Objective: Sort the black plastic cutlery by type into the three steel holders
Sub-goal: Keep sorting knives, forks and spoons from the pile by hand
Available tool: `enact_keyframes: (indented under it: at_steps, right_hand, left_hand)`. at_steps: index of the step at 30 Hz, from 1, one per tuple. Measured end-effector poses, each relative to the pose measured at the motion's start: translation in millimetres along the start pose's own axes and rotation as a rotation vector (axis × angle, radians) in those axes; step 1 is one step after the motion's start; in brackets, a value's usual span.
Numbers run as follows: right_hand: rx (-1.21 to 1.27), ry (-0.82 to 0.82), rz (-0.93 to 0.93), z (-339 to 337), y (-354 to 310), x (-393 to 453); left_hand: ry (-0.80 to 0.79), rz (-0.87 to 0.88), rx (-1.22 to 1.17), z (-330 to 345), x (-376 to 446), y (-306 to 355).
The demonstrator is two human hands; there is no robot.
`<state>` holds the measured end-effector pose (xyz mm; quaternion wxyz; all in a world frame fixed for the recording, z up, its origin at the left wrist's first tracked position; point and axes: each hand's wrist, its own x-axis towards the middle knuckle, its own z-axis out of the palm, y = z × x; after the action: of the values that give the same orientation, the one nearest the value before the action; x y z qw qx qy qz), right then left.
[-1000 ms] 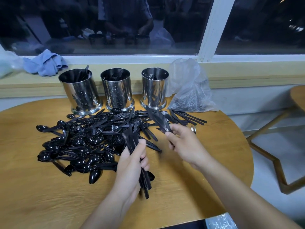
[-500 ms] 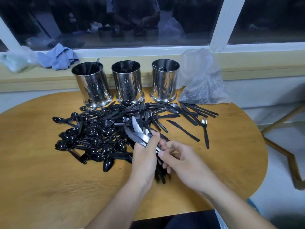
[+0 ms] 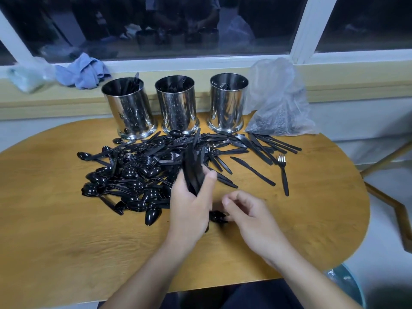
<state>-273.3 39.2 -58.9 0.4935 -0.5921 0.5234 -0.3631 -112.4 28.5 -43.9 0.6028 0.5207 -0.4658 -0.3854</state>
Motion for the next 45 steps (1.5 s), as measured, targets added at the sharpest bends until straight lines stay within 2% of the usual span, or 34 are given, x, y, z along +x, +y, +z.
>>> enact_keyframes:
  at_steps: [3, 7, 11, 15, 21, 29, 33, 38, 45]
  right_hand:
    - [-0.064, 0.084, -0.106, 5.7, 3.2, 1.9]
    - [-0.045, 0.143, -0.195, 8.2, -9.2, 0.9]
    - [-0.110, 0.132, -0.288, 9.4, -20.3, -3.6]
    - [-0.122, 0.074, -0.368, 15.7, -22.5, -6.0]
    - [-0.184, -0.091, -0.385, 10.6, -30.0, -8.8]
    - [-0.264, 0.022, -0.290, 21.5, -39.0, 3.5]
    - [-0.311, 0.005, -0.340, 20.3, -42.7, 10.5]
    - [-0.315, -0.045, -0.371, 21.8, -50.6, 20.7]
    - [-0.090, -0.153, -0.330, 40.2, -86.6, 66.4]
  left_hand:
    - [-0.073, 0.036, 0.065, -4.2, -15.3, -8.3]
    - [-0.106, 0.001, -0.009, -5.8, -34.4, -22.5]
    - [-0.167, 0.001, 0.109, -11.2, -36.8, -31.8]
    - [-0.129, -0.006, 0.194, -10.4, -33.3, -35.0]
    - [-0.183, 0.000, 0.319, -17.4, -24.3, -29.8]
    - [-0.257, -0.026, 0.376, -17.2, -26.5, -31.9]
    - [-0.240, 0.116, 0.658, -23.4, -18.6, -27.2]
    - [-0.329, -0.030, 0.548, -41.3, -10.1, -12.3]
    - [-0.374, 0.015, 0.573, -79.8, 44.2, 17.5]
